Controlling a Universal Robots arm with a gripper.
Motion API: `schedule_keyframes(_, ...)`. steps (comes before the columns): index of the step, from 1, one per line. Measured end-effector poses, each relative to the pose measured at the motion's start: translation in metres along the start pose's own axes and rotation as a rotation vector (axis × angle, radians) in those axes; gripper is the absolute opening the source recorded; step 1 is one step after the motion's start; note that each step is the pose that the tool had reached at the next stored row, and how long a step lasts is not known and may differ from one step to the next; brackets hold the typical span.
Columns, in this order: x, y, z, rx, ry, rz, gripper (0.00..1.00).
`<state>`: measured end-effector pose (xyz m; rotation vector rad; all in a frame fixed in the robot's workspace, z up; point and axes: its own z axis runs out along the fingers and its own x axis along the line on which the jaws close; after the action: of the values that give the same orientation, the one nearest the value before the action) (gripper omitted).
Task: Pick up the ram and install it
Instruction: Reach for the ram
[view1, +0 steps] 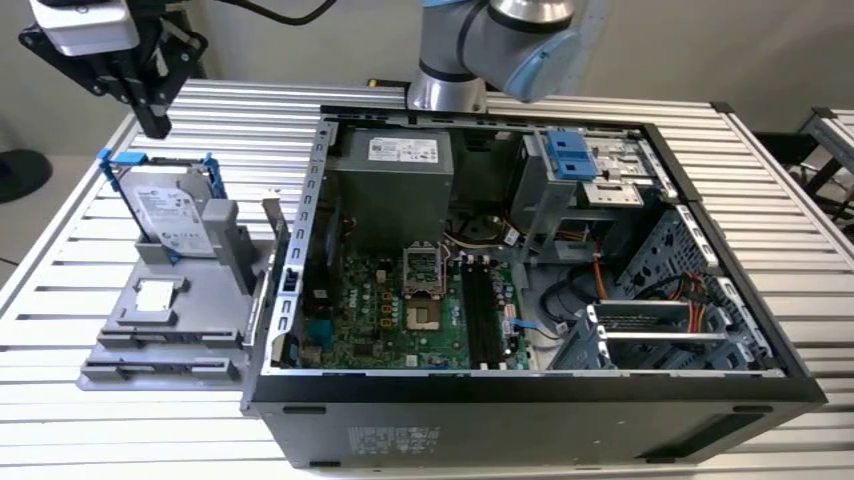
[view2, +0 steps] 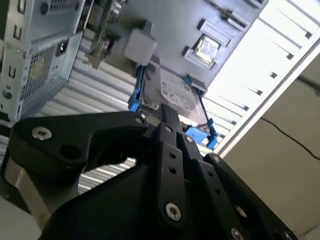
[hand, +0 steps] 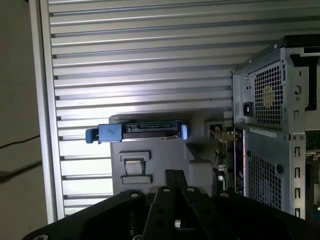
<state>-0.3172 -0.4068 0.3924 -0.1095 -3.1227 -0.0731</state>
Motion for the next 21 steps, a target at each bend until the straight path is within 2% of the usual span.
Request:
schedule_keyframes(13, 0.0015, -0.0449, 0.0001, 0.0001, 0.0000, 0.000, 0.00)
schedule_keyframes(21, 0.0072, -0.0748, 0.0008, 0.0001, 0.0000, 0.000, 0.00)
